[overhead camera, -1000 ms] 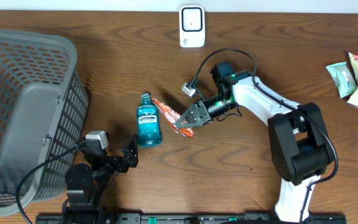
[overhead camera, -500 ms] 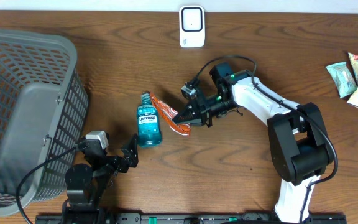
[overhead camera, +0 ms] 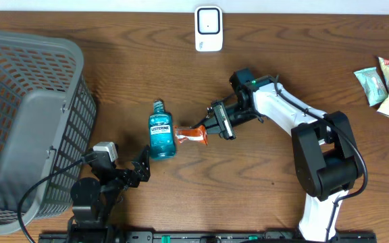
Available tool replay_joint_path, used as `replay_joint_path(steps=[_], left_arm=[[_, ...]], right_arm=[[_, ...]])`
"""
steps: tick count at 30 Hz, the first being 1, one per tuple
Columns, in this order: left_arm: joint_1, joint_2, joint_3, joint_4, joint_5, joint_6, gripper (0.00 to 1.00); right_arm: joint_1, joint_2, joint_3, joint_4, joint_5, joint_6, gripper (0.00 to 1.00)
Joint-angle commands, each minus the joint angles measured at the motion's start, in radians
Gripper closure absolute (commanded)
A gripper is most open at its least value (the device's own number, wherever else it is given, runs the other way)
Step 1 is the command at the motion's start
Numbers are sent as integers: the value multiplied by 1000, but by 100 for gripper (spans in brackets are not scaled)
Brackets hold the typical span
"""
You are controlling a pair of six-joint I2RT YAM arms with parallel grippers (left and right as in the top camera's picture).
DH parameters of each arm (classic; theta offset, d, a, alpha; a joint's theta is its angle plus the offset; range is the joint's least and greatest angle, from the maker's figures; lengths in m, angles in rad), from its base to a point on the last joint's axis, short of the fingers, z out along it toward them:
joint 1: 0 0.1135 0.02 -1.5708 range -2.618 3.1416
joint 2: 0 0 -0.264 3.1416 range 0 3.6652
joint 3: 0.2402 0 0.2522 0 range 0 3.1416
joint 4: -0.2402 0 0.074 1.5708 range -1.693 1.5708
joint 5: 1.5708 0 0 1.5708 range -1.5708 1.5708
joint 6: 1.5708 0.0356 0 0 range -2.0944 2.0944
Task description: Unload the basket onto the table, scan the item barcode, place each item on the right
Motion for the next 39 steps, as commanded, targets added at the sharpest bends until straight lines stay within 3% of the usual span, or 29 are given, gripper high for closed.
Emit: replay_joint_path(steps=[1, 10, 14, 17, 20, 23, 26, 29, 34, 36, 39], left_arm=[[5, -4, 4, 0, 9, -2, 2], [5, -4, 4, 0, 9, -2, 2], [5, -4, 4, 0, 9, -2, 2], [5, -4, 4, 0, 9, -2, 2], [5, -4, 4, 0, 9, -2, 2], [5, -4, 4, 0, 9, -2, 2], [5, -4, 4, 0, 9, -2, 2], [5, -4, 4, 0, 9, -2, 2], [5, -4, 4, 0, 9, -2, 2], [5, -4, 4, 0, 9, -2, 2], [5, -4, 4, 0, 9, -2, 2]], right_arm=[[-5, -12, -2, -2, -39, 130, 99], [-6, -12, -2, 10, -31, 131, 99], [-10, -12, -2, 198, 246, 23, 99], [-8, -12, -2, 360, 512, -212, 99], [3, -12, -2, 397, 772, -461, 99], [18, -12, -2, 378, 976, -506, 98], [32, -12, -2, 369, 1101, -507, 92], [34, -20, 6, 362, 1129, -552, 74], [32, -82, 53, 309, 1192, -576, 72], [38, -123, 54, 309, 1224, -587, 77], [55, -155, 54, 303, 1331, -582, 99]])
